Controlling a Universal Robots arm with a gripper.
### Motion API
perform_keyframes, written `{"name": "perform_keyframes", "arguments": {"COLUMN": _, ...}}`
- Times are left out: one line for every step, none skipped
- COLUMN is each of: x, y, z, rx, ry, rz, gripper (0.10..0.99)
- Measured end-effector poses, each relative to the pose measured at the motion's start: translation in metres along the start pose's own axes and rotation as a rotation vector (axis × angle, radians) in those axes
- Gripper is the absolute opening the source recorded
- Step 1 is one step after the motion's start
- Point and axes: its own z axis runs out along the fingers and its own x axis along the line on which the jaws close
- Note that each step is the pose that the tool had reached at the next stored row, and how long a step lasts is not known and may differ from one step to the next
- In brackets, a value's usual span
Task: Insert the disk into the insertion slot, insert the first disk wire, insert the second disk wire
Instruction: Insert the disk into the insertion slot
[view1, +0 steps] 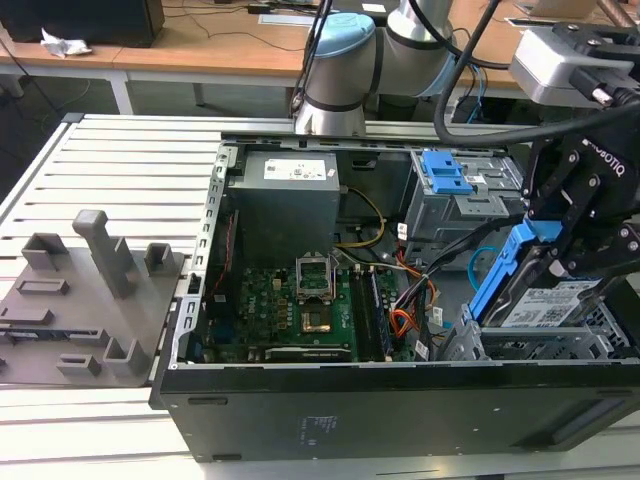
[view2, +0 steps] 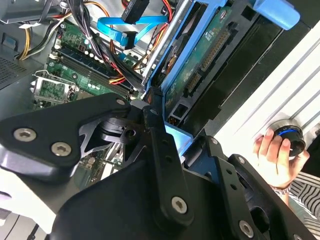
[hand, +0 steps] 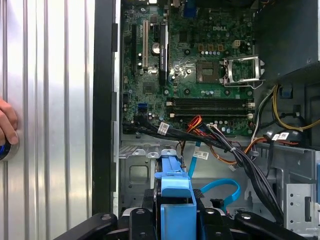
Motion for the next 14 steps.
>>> {"name": "perform_keyframes", "arguments": {"x": 0.0000, "y": 0.0000, "z": 0.0000, "rx": 0.000, "ry": 0.0001, "rz": 0.000, "gripper": 0.365}}
{"name": "perform_keyframes", "arguments": {"x": 0.0000, "y": 0.0000, "z": 0.0001, "rx": 0.000, "ry": 0.0000, "rz": 0.000, "gripper": 0.365}}
{"name": "perform_keyframes", "arguments": {"x": 0.0000, "y": 0.0000, "z": 0.0001, "rx": 0.000, "ry": -0.0001, "rz": 0.000, "gripper": 0.365}}
{"name": "perform_keyframes", "arguments": {"x": 0.0000, "y": 0.0000, "z": 0.0001, "rx": 0.000, "ry": -0.0001, "rz": 0.000, "gripper": 0.365}}
{"name": "perform_keyframes", "arguments": {"x": 0.0000, "y": 0.0000, "z": 0.0001, "rx": 0.000, "ry": 0.0000, "rz": 0.000, "gripper": 0.365}}
{"name": "perform_keyframes", "arguments": {"x": 0.0000, "y": 0.0000, "z": 0.0001, "rx": 0.000, "ry": 0.0000, "rz": 0.000, "gripper": 0.365}}
{"name": "perform_keyframes", "arguments": {"x": 0.0000, "y": 0.0000, "z": 0.0001, "rx": 0.000, "ry": 0.0000, "rz": 0.000, "gripper": 0.376}}
{"name": "perform_keyframes", "arguments": {"x": 0.0000, "y": 0.0000, "z": 0.0003, "rx": 0.000, "ry": -0.0002, "rz": 0.000, "gripper": 0.439}}
{"name": "perform_keyframes", "arguments": {"x": 0.0000, "y": 0.0000, "z": 0.0002, "rx": 0.000, "ry": -0.0001, "rz": 0.000, "gripper": 0.439}}
{"name": "perform_keyframes", "arguments": {"x": 0.0000, "y": 0.0000, "z": 0.0002, "rx": 0.000, "ry": -0.0001, "rz": 0.000, "gripper": 0.439}}
{"name": "perform_keyframes", "arguments": {"x": 0.0000, "y": 0.0000, "z": 0.0002, "rx": 0.000, "ry": -0.0001, "rz": 0.000, "gripper": 0.439}}
{"name": "perform_keyframes", "arguments": {"x": 0.0000, "y": 0.0000, "z": 0.0002, "rx": 0.000, "ry": -0.0001, "rz": 0.000, "gripper": 0.439}}
{"name": "perform_keyframes", "arguments": {"x": 0.0000, "y": 0.0000, "z": 0.0002, "rx": 0.000, "ry": -0.0001, "rz": 0.000, "gripper": 0.439}}
{"name": "perform_keyframes", "arguments": {"x": 0.0000, "y": 0.0000, "z": 0.0002, "rx": 0.000, "ry": 0.0000, "rz": 0.000, "gripper": 0.424}}
